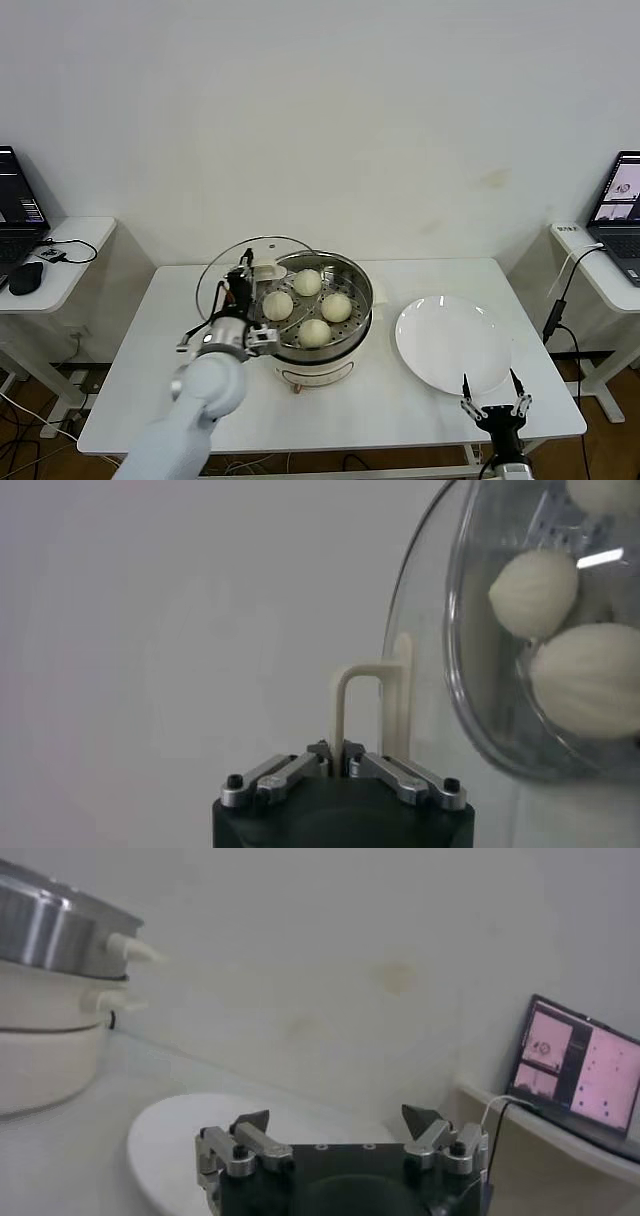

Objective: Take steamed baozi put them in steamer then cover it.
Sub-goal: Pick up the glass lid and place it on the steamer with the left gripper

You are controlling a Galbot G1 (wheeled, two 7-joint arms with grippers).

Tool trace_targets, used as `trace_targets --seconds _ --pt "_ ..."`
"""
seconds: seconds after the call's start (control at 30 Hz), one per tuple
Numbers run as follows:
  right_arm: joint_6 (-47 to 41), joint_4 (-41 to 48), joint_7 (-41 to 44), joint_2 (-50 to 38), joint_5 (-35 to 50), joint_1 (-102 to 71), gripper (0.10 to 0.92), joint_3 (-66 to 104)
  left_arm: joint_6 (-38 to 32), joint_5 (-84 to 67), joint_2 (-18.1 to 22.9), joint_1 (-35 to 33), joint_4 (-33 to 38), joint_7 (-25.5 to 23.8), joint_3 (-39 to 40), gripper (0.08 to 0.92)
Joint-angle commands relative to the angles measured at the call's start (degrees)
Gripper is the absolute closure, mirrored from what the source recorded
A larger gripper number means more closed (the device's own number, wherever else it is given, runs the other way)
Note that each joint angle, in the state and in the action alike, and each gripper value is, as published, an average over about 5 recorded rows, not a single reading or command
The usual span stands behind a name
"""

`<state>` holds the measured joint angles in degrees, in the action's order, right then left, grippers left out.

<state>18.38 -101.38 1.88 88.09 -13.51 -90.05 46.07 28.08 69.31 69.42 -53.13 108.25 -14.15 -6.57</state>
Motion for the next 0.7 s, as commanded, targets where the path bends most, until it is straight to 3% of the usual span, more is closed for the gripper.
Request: trace_targets --seconds 0.03,0.7 --pt "0.07 1.05 -1.07 0.68 -2.13 0.49 0.203 -0.32 2.62 8.88 8.69 4.5 -4.42 -3.8 5.87 0.858" --pt "1.3 1.68 -0.68 0.82 -2.6 -0.06 0.203 -1.14 0.8 15.34 13.66 2.84 -8.47 -4.6 6.95 0.858"
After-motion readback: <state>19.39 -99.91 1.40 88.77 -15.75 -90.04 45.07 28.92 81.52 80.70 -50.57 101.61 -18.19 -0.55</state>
